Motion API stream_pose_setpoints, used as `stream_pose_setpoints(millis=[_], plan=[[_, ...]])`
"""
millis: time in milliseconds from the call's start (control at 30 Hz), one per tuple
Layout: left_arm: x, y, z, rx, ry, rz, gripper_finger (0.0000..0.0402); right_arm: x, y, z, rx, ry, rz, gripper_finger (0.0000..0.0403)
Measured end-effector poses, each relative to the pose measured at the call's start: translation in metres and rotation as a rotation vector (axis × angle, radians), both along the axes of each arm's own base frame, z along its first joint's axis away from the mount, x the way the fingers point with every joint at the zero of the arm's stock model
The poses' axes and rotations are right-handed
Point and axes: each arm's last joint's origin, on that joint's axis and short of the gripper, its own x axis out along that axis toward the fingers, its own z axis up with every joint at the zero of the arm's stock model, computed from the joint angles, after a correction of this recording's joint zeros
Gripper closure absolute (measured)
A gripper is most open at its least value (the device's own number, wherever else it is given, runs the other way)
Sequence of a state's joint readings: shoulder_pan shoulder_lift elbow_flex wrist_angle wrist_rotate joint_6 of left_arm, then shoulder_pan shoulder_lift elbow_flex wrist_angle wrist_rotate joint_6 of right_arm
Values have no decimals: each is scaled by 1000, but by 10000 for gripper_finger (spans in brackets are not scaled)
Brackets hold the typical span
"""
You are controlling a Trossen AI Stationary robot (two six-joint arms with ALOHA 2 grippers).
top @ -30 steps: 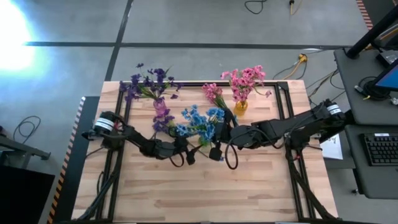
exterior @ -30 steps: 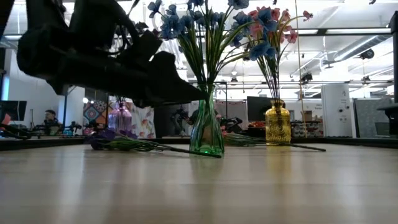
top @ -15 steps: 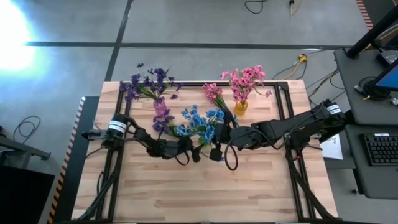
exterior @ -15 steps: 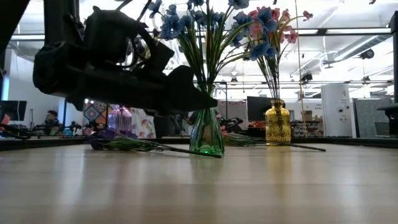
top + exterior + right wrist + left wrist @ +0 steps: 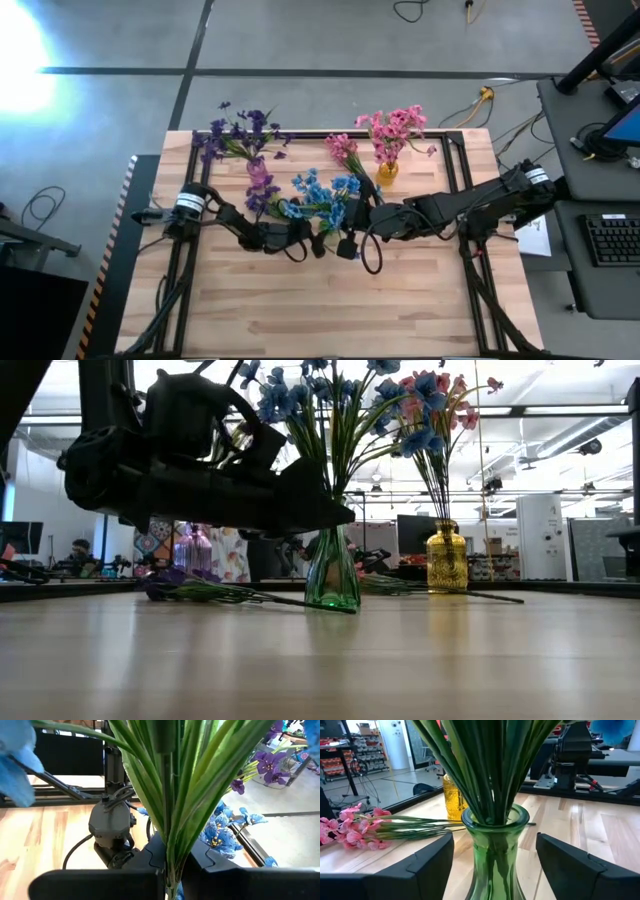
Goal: Sort flowers into vase by color
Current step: Put the blue flowers into the green vase
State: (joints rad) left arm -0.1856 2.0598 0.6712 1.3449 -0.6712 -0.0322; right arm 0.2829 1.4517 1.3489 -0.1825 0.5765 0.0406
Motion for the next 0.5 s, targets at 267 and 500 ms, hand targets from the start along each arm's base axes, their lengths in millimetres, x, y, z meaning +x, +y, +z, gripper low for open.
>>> stream_pose_setpoints(millis=[267,500], plan=[[-1,0,-1,-1,3,0,203,0,0,-5,-4,13,0,383],[-1,0,-1,-2,3,0,249,0,-1,-6,-9,-3,-26,383]])
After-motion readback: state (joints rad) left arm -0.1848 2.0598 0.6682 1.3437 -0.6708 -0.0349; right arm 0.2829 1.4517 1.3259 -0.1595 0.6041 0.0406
